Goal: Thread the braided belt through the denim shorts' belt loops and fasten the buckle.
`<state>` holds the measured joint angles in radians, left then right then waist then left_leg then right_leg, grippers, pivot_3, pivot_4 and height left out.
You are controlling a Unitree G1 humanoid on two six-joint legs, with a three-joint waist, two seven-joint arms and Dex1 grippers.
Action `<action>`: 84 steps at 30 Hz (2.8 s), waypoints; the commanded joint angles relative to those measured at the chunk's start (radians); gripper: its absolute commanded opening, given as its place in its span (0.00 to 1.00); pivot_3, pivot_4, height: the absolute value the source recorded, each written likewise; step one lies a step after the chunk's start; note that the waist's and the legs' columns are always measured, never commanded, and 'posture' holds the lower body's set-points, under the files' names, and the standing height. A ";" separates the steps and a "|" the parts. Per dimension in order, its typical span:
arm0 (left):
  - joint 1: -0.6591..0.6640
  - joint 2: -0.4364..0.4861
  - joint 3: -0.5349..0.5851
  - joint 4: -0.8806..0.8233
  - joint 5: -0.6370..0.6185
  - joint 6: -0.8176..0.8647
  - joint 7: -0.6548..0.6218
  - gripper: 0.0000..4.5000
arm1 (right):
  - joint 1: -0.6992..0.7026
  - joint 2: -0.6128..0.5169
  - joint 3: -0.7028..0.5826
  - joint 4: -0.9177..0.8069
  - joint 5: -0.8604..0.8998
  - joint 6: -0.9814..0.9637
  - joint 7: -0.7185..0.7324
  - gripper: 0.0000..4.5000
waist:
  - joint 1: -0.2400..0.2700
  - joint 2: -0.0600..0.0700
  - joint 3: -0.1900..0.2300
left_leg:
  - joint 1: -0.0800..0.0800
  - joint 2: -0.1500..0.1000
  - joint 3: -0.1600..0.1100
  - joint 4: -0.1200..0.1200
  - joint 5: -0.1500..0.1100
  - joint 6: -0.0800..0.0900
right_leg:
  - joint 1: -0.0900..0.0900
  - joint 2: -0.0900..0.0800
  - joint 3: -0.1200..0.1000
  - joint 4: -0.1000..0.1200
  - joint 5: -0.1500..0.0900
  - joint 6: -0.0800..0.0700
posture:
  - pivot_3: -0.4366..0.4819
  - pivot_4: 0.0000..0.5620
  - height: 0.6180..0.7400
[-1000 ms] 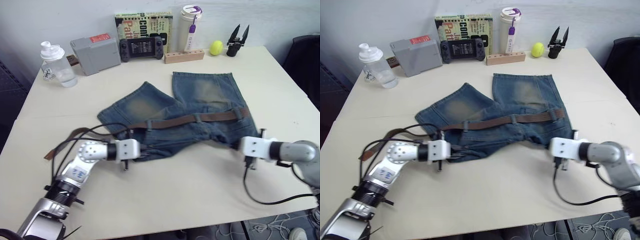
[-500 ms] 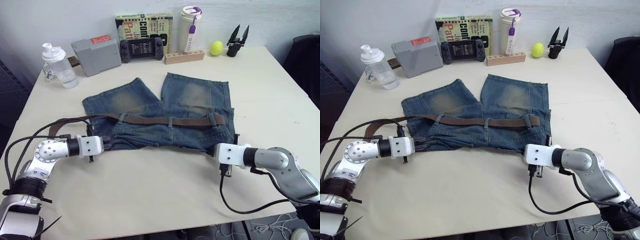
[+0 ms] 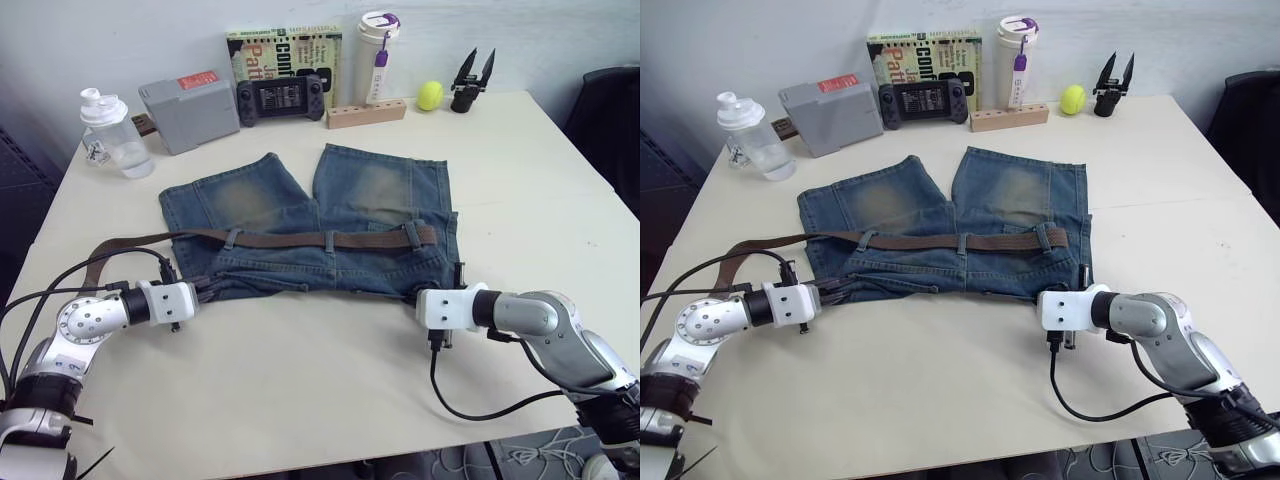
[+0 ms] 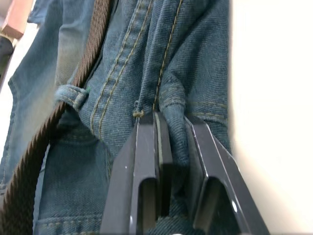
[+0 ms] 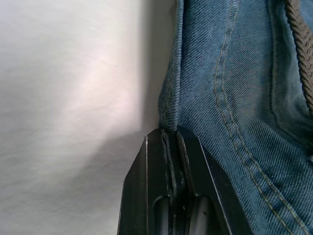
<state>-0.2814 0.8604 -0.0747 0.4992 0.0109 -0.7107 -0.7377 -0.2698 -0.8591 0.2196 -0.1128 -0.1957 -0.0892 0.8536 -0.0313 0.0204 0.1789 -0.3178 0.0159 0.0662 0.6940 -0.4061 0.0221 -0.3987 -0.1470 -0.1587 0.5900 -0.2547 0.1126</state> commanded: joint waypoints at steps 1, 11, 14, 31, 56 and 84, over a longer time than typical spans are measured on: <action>0.127 0.018 -0.037 -0.075 0.031 0.113 -0.058 0.13 | -0.012 -0.041 -0.014 0.097 -0.084 -0.024 -0.038 0.01 | 0.003 0.000 0.000 | 0.000 0.000 0.000 0.000 0.000 0.000 | 0.000 0.000 0.000 0.000 0.000 0.000 | 0.48 0.27 0.88; 0.160 0.014 -0.026 -0.151 0.053 0.195 -0.047 0.13 | -0.061 -0.017 0.003 0.184 -0.081 -0.076 -0.044 0.01 | 0.006 0.004 -0.003 | 0.000 -0.001 -0.001 0.001 0.000 0.001 | 0.001 -0.001 0.000 0.000 0.000 0.000 | 0.48 0.27 0.88; 0.143 0.015 -0.026 -0.127 0.065 0.188 -0.039 0.13 | -0.050 -0.014 -0.003 0.161 -0.062 -0.063 -0.033 0.01 | 0.007 0.005 -0.004 | 0.000 -0.001 -0.001 0.001 0.000 0.001 | 0.001 -0.001 -0.001 0.000 0.000 0.000 | 0.48 0.27 0.88; 0.049 0.053 -0.061 0.018 0.240 0.122 0.113 0.13 | 0.012 -0.017 -0.011 0.070 -0.018 0.030 0.025 0.01 | 0.028 0.013 -0.013 | 0.003 0.000 -0.001 0.001 0.000 0.001 | 0.003 -0.001 -0.001 0.001 -0.001 -0.001 | 0.48 0.27 0.88; 0.059 0.095 0.173 -0.406 -0.413 0.686 -0.308 0.75 | -0.617 0.078 -0.262 0.457 0.519 0.984 0.124 1.00 | 0.017 0.007 0.004 | -0.019 -0.001 -0.001 0.007 0.000 0.001 | -0.016 0.000 -0.003 0.003 -0.001 -0.001 | 0.48 0.27 0.88; -0.389 -0.086 0.232 0.053 -0.430 1.095 -0.239 0.77 | -0.663 0.199 -0.262 0.650 0.560 1.015 0.225 0.07 | 0.003 0.003 0.006 | -0.029 -0.005 0.000 0.007 0.003 -0.003 | -0.021 0.004 -0.008 0.003 0.000 -0.001 | 0.48 0.27 0.88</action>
<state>-0.6163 0.7849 0.1632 0.4804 -0.4106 0.3141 -0.9749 -0.9470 -0.6613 -0.0116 0.6047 0.3251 0.9044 1.0750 -0.0280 0.0239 0.1844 -0.3470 0.0107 0.0657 0.7007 -0.4033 0.0194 -0.4194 -0.1432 -0.1665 0.5932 -0.2550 0.1119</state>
